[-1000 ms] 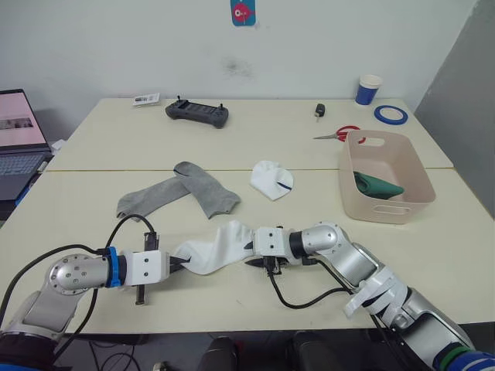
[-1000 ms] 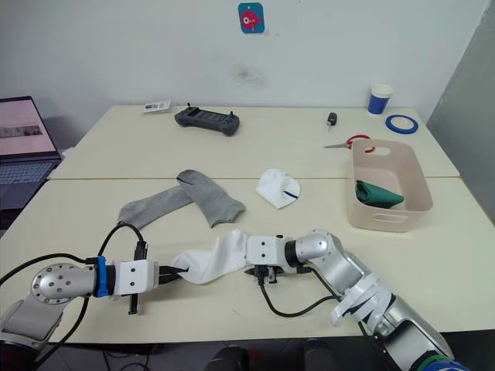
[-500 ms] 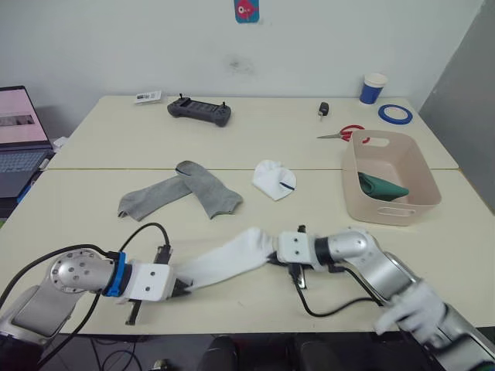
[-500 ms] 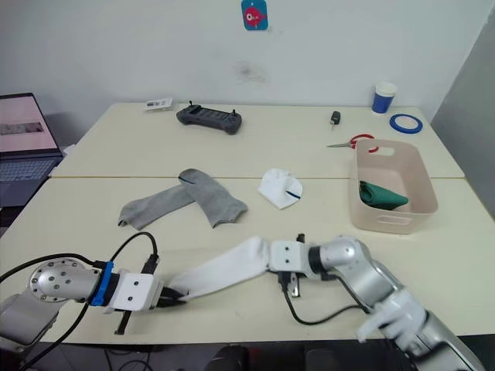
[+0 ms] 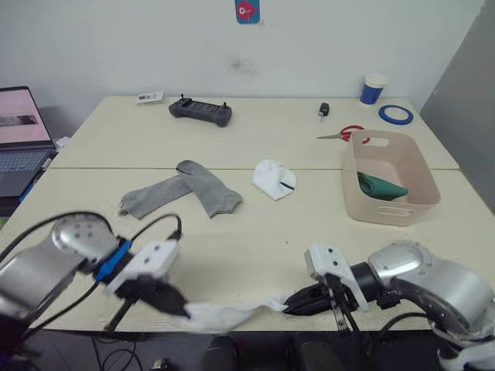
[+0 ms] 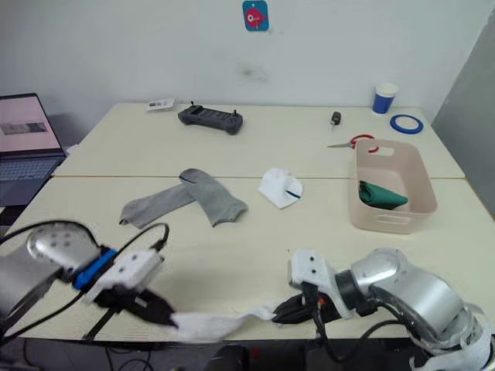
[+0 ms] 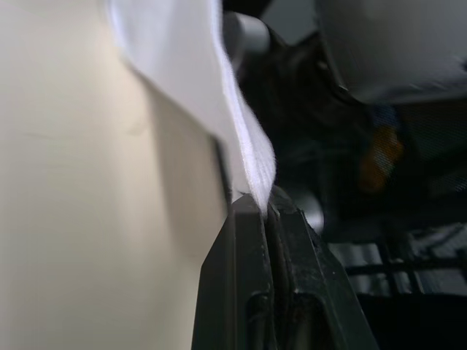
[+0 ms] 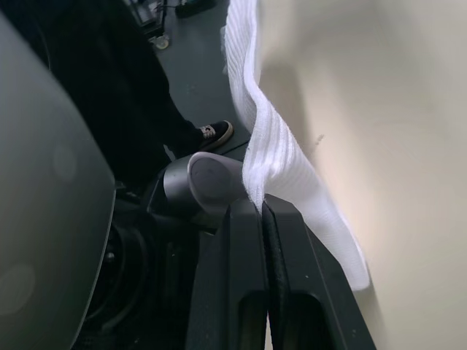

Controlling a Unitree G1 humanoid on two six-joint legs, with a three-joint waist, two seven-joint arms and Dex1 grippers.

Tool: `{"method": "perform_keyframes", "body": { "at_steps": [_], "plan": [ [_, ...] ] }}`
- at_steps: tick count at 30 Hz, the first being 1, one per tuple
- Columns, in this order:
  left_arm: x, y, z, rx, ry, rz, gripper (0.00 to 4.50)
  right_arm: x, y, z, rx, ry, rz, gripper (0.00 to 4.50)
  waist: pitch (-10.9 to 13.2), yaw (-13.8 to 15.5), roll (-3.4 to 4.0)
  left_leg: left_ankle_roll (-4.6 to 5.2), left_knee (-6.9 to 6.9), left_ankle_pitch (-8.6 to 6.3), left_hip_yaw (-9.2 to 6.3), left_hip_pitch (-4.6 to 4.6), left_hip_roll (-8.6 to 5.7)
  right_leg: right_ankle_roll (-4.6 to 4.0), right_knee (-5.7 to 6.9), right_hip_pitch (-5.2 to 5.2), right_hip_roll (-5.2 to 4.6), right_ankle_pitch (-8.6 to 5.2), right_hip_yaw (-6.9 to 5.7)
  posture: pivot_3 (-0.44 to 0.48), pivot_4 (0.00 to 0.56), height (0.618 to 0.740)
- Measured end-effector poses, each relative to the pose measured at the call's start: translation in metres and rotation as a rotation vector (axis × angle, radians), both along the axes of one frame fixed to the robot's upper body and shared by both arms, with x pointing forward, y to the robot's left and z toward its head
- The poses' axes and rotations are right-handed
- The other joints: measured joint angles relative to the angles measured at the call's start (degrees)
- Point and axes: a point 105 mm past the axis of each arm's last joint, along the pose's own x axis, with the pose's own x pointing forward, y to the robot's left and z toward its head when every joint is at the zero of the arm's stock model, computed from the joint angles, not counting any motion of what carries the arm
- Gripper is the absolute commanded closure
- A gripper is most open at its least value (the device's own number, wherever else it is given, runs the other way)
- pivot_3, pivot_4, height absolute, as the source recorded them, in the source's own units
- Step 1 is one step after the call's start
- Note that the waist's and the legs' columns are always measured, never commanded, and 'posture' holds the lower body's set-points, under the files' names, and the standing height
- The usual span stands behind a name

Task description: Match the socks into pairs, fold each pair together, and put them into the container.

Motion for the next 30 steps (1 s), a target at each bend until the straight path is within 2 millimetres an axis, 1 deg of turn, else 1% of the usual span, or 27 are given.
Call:
{"method": "perform_keyframes", "body": {
  "at_steps": [1,2,4,6,8,10,14,16,17,18,19,22,23,24,26,28,30],
  "plan": [
    [0.009,-0.001,-0.009,0.011,0.016,0.017,4.5,0.009,0.001,-0.005,-0.005,0.03,-0.046,4.48,0.0,-0.07,-0.01,0.01,-0.01,-0.01,0.08,-0.04,0.0,0.0,-0.05,-0.03,0.01,0.0,0.09,0.0,0.15,0.74],
    [0.011,-0.001,-0.014,0.017,0.028,0.022,4.5,0.013,0.001,-0.007,-0.005,0.043,-0.065,4.48,0.02,-0.21,-0.04,0.02,0.0,-0.01,0.12,-0.12,0.0,0.01,-0.05,-0.12,0.04,0.0,0.16,0.0,0.15,0.74],
    [0.025,-0.002,-0.028,0.046,0.035,0.033,4.5,0.028,0.001,-0.018,-0.019,0.08,-0.134,4.48,0.03,-0.24,-0.06,0.08,0.04,-0.04,0.15,-0.21,0.04,0.04,-0.02,-0.25,0.13,-0.04,0.25,0.0,0.15,0.74],
    [0.044,-0.002,-0.035,0.076,0.008,0.05,4.5,0.047,-0.004,-0.028,-0.072,0.054,-0.183,4.48,0.03,-0.14,-0.05,0.09,0.06,-0.04,0.14,-0.36,0.05,0.04,0.03,-0.42,0.17,-0.04,0.23,0.0,0.15,0.74],
    [0.058,-0.002,-0.04,0.088,-0.006,0.079,4.5,0.063,-0.008,-0.032,-0.096,0.019,-0.219,4.48,0.02,-0.14,-0.06,0.1,0.12,-0.03,0.12,-0.59,0.07,0.03,0.1,-0.64,0.21,-0.03,0.23,0.0,0.15,0.74],
    [0.073,-0.004,-0.04,0.091,-0.03,0.087,4.5,0.083,-0.008,-0.03,-0.095,-0.027,-0.257,4.48,0.02,-0.22,-0.06,0.19,0.19,0.03,0.11,-0.91,0.09,0.02,0.17,-0.96,0.23,0.0,0.23,0.0,0.15,0.74],
    [0.088,-0.003,-0.037,0.102,-0.075,0.096,4.5,0.103,-0.008,-0.031,-0.094,-0.071,-0.304,4.48,0.01,-0.15,-0.05,0.32,0.18,0.11,0.08,-0.9,0.09,-0.02,0.2,-0.96,0.23,0.02,0.2,0.0,0.15,0.74],
    [0.091,0.0,-0.036,0.102,-0.087,0.104,4.5,0.108,-0.008,-0.029,-0.092,-0.098,-0.316,4.48,0.01,-0.18,-0.04,0.37,0.18,0.14,0.09,-0.88,0.09,-0.04,0.24,-0.96,0.23,0.04,0.21,0.0,0.15,0.74],
    [0.093,0.001,-0.036,0.096,-0.096,0.115,4.5,0.111,-0.006,-0.029,-0.082,-0.109,-0.326,4.13,0.01,-0.19,-0.04,0.4,0.19,0.16,0.08,-0.87,0.1,-0.06,0.25,-0.96,0.23,0.07,0.21,0.0,0.15,0.74],
    [0.094,0.001,-0.036,0.093,-0.098,0.118,4.5,0.112,-0.005,-0.029,-0.077,-0.115,-0.332,4.02,0.01,-0.2,-0.04,0.45,0.18,0.19,0.08,-0.87,0.1,-0.1,0.26,-0.96,0.23,0.11,0.21,0.0,0.15,0.74],
    [0.095,0.002,-0.036,0.088,-0.106,0.122,4.5,0.115,-0.003,-0.028,-0.063,-0.133,-0.345,3.8,0.01,-0.21,-0.04,0.5,0.18,0.23,0.07,-0.87,0.1,-0.14,0.28,-0.96,0.23,0.15,0.2,0.0,0.15,0.74],
    [0.098,0.001,-0.036,0.077,-0.13,0.136,4.5,0.121,-0.005,-0.025,-0.061,-0.18,-0.382,2.82,0.01,-0.21,-0.04,0.58,0.19,0.29,0.07,-0.87,0.1,-0.13,0.28,-0.96,0.23,0.29,0.2,0.0,0.15,0.74],
    [0.098,0.0,-0.037,0.072,-0.133,0.144,4.5,0.121,-0.007,-0.024,-0.054,-0.186,-0.397,2.42,0.01,-0.17,-0.04,0.6,0.2,0.3,0.07,-0.87,0.09,-0.13,0.28,-0.96,0.23,0.32,0.2,0.0,0.15,0.74],
    [0.099,0.001,-0.037,0.065,-0.139,0.154,4.5,0.122,-0.011,-0.022,-0.045,-0.191,-0.417,2.12,0.01,-0.1,-0.04,0.6,0.21,0.3,0.06,-0.88,0.09,-0.12,0.29,-0.95,0.23,0.33,0.2,0.0,0.15,0.74],
    [0.099,0.001,-0.037,0.047,-0.15,0.174,4.5,0.12,-0.022,-0.019,-0.025,-0.198,-0.452,1.43,0.01,-0.05,-0.04,0.61,0.22,0.31,0.07,-0.88,0.08,-0.11,0.28,-0.95,0.23,0.35,0.22,0.0,0.15,0.74],
    [0.099,0.0,-0.036,0.015,-0.149,0.214,4.5,0.122,-0.036,-0.014,-0.006,-0.207,-0.505,1.43,0.01,-0.07,-0.04,0.61,0.23,0.31,0.08,-0.89,0.09,-0.11,0.28,-0.94,0.22,0.36,0.23,0.0,0.15,0.74],
    [0.099,-0.005,-0.032,-0.059,-0.105,0.289,4.05,0.122,-0.047,-0.007,0.014,-0.231,-0.551,1.4,0.01,-0.13,-0.05,0.61,0.23,0.31,0.06,-0.9,0.1,-0.11,0.28,-0.95,0.23,0.36,0.2,0.0,0.15,0.74]
  ]
}}
